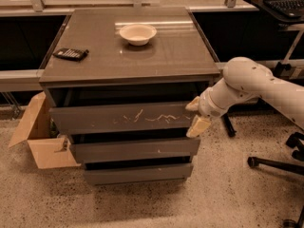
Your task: Close top drawer
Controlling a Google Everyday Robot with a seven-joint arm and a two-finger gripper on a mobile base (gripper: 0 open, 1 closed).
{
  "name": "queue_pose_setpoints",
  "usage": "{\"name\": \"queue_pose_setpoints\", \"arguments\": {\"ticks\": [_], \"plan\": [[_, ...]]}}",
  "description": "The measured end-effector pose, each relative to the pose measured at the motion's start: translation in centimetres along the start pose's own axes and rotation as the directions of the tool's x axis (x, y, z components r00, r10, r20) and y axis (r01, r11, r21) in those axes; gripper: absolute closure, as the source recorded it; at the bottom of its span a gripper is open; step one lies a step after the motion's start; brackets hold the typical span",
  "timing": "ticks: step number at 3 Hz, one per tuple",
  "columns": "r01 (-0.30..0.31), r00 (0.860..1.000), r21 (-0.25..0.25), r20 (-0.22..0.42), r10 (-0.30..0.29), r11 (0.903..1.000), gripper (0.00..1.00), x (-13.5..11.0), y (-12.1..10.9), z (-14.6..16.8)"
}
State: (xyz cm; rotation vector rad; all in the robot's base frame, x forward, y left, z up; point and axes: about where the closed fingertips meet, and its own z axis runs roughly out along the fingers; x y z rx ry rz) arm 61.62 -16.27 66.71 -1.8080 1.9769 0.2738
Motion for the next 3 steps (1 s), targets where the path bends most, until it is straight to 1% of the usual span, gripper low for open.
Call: {"name": "queue_pose_setpoints", "arguments": {"ticks": [1, 2, 3], "plan": [[0.000, 1.000, 0.000, 0.000, 0.000, 1.0000, 0.00, 0.0, 0.0, 0.0], [-0.004, 0.997, 0.003, 0.077, 0.004, 1.0000, 0.00, 0.1, 1.9, -3.4], [-0.005, 0.985, 0.016, 0.171, 0.002, 0.9999, 0.00, 0.3, 4.2, -8.3]]}}
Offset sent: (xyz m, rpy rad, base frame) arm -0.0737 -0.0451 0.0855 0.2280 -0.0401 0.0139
